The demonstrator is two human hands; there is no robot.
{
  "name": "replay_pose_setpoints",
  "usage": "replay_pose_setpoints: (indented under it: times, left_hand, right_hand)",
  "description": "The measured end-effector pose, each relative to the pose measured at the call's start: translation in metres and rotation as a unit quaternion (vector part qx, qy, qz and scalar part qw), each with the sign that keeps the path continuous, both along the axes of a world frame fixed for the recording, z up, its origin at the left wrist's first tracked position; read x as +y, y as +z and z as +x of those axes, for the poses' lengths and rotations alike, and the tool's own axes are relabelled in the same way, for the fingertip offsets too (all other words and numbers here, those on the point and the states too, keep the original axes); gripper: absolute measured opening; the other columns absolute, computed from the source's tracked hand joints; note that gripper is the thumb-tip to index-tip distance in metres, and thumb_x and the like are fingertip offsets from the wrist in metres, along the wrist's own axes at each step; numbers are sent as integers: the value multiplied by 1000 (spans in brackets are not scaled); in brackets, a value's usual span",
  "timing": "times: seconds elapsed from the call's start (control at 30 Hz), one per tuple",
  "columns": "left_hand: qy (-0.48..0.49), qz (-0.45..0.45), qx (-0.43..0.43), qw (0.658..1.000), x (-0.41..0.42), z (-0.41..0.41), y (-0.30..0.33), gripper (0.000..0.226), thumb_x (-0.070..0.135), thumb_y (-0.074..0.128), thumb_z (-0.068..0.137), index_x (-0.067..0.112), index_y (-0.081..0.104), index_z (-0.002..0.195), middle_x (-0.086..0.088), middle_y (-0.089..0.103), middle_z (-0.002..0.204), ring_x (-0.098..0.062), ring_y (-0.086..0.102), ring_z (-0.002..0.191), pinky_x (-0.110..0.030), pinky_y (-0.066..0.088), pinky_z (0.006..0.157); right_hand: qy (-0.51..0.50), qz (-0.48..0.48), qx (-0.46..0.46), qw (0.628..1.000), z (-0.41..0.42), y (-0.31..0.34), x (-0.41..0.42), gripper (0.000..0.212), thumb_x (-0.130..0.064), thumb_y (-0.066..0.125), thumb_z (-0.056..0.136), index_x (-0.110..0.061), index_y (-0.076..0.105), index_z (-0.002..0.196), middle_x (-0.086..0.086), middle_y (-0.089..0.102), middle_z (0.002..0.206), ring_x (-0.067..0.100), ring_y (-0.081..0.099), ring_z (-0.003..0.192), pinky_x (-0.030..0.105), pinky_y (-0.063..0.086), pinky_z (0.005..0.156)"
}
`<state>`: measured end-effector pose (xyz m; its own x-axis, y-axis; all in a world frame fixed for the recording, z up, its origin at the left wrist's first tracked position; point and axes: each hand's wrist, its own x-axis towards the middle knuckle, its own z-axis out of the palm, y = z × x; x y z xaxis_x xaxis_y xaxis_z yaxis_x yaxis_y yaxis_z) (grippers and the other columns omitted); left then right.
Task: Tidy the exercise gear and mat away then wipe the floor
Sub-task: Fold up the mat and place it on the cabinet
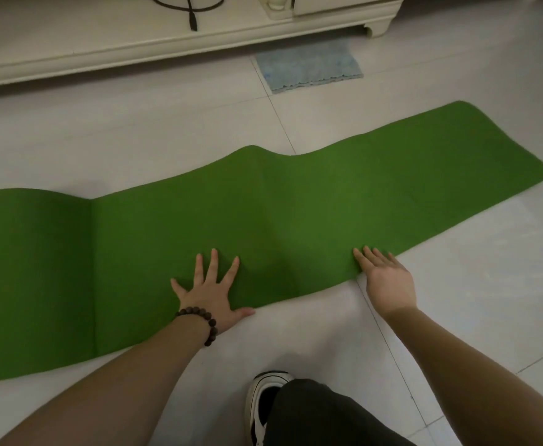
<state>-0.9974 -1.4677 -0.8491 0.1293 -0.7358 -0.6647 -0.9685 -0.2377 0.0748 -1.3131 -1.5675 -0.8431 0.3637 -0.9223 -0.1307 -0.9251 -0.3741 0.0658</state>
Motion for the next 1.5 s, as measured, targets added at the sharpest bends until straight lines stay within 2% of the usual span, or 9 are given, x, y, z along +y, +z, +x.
replay_pose_setpoints:
  times: [0.13,0.37,0.53,0.77,0.93,1.13,1.27,1.37,1.5]
  left_hand:
    - [-13,11,-13,1000,1,0,-2,111,90,41,66,47,-27,142,1,-41,150,-31,-30,141,-77,6,104]
    - [-10,17,-2,1000,-1,1,-3,111,86,47,68,49,-28,141,2,-43,148,-31,-32,140,-79,3,102]
    - [-5,15,0,1000,-1,2,-4,110,86,47,68,50,-28,140,4,-44,148,-30,-33,140,-79,1,101]
    - [-2,22,12,1000,-3,4,-3,109,83,50,69,51,-26,141,4,-43,148,-29,-32,140,-78,2,103]
    - [9,8,6,1000,-8,-6,4,109,84,46,71,45,-24,144,-3,-35,153,-35,-25,142,-76,8,106]
    - [-25,-94,67,993,-48,-51,11,122,76,58,70,46,-43,131,3,-54,140,-28,-33,138,-74,4,106]
    - [-64,-53,46,996,-67,-60,0,123,75,60,70,43,-41,134,1,-49,143,-29,-26,142,-76,2,105]
    - [-68,-45,38,996,-69,-59,-2,122,76,58,70,43,-41,134,1,-47,145,-28,-26,143,-76,1,105]
    - [-69,-23,38,997,-72,-60,2,121,78,57,70,44,-40,134,4,-46,146,-27,-26,143,-76,3,105]
  right_hand:
    - [-73,128,75,986,34,3,1,61,-7,32,94,-17,12,151,9,19,157,26,17,145,42,6,120]
    - [79,136,-141,977,92,6,17,72,-29,35,86,-36,2,150,-5,-9,159,18,-15,145,52,-8,116]
    - [91,197,-14,976,110,-9,4,62,-58,13,95,-45,-30,138,-13,-20,155,14,-18,144,63,-2,113]
    - [-58,164,-121,977,95,6,-4,56,-54,26,97,-46,2,147,-7,-9,157,21,-9,146,52,-5,113]
    - [-434,76,-287,851,29,13,-59,77,-31,61,90,-26,15,151,13,-2,158,39,14,142,45,23,113]
    - [-642,49,-383,662,-2,15,-106,92,-29,68,83,-24,7,151,18,28,148,39,49,119,48,45,98]
    - [-658,87,-506,551,-39,17,-110,55,-28,66,86,-5,45,131,9,58,104,24,58,88,32,51,73]
    - [-619,101,-585,514,-58,30,-116,38,-23,64,90,-4,52,121,5,56,94,16,52,76,29,54,72]
    - [-531,59,-634,559,-62,49,-118,16,-7,57,93,-13,51,106,10,60,109,17,54,75,33,54,73]
